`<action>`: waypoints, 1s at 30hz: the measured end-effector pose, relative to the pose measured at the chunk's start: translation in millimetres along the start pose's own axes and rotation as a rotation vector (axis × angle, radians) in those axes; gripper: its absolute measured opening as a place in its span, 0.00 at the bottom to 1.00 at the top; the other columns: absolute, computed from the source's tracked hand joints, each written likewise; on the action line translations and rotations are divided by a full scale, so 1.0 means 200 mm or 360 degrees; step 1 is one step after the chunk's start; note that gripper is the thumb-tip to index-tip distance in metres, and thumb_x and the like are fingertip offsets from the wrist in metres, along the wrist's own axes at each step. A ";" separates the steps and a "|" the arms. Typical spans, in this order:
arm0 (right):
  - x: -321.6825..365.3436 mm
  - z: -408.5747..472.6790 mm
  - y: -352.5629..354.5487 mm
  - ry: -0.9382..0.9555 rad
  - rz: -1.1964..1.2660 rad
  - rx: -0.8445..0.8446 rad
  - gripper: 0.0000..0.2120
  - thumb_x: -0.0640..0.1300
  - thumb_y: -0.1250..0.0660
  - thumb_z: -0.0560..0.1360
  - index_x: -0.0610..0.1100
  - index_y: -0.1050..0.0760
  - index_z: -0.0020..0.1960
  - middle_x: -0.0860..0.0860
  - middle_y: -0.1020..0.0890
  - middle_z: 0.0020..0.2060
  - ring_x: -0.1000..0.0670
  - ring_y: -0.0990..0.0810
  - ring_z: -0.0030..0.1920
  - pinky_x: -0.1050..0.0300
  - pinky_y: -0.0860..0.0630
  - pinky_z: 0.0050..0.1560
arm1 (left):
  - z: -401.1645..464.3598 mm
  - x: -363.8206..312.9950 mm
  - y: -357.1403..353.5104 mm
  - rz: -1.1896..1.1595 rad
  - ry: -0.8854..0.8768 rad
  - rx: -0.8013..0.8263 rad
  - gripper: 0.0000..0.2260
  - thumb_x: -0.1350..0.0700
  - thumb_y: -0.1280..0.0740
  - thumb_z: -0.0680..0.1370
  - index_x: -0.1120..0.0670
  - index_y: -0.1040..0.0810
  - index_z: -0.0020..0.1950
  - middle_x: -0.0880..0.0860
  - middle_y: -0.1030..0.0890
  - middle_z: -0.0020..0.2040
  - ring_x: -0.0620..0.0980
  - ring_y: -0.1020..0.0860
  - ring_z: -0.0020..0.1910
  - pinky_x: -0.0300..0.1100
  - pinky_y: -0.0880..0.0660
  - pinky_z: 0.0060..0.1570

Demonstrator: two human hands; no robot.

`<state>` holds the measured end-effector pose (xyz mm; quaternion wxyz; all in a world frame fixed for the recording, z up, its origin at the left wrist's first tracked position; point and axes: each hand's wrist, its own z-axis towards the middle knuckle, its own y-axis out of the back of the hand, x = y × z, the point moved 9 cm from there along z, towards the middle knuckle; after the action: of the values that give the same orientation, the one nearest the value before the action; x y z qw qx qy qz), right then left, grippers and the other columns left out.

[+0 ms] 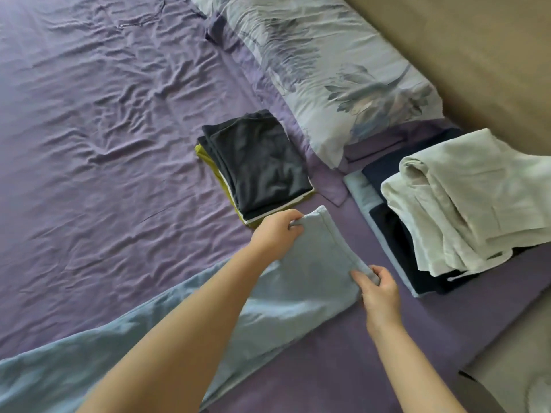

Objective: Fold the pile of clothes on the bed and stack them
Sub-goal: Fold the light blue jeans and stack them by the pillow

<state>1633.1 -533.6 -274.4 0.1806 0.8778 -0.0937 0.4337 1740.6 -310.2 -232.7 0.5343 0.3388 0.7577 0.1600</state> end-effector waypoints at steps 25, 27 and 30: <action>0.14 -0.24 -1.12 0.1879 -0.1762 0.1084 0.14 0.39 0.24 0.67 0.40 0.19 0.53 0.47 0.17 0.50 0.44 0.18 0.51 0.54 0.19 0.46 | -0.54 1.17 0.23 0.0531 0.0839 -0.0051 0.20 0.37 0.38 0.76 0.52 0.33 0.37 0.48 0.27 0.35 0.50 0.28 0.36 0.44 0.38 0.33; 0.11 -0.34 -1.25 0.1958 -0.1800 0.1161 0.14 0.39 0.24 0.67 0.41 0.18 0.52 0.48 0.16 0.49 0.45 0.18 0.51 0.55 0.19 0.44 | -0.66 1.27 0.29 0.0571 0.0872 -0.0089 0.20 0.37 0.39 0.77 0.53 0.30 0.39 0.49 0.24 0.36 0.51 0.26 0.38 0.44 0.37 0.34; -0.01 -0.44 -1.45 0.1881 -0.1971 0.1353 0.18 0.43 0.36 0.78 0.41 0.28 0.67 0.47 0.23 0.62 0.45 0.26 0.63 0.52 0.25 0.56 | -0.82 1.39 0.38 0.0676 0.0930 -0.0173 0.19 0.36 0.40 0.77 0.51 0.30 0.39 0.47 0.24 0.35 0.51 0.24 0.41 0.44 0.38 0.40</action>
<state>1661.2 -232.7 -295.2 0.0623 0.4026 0.6591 0.6321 1560.7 -46.5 -319.7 0.2674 0.3999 0.7815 0.3974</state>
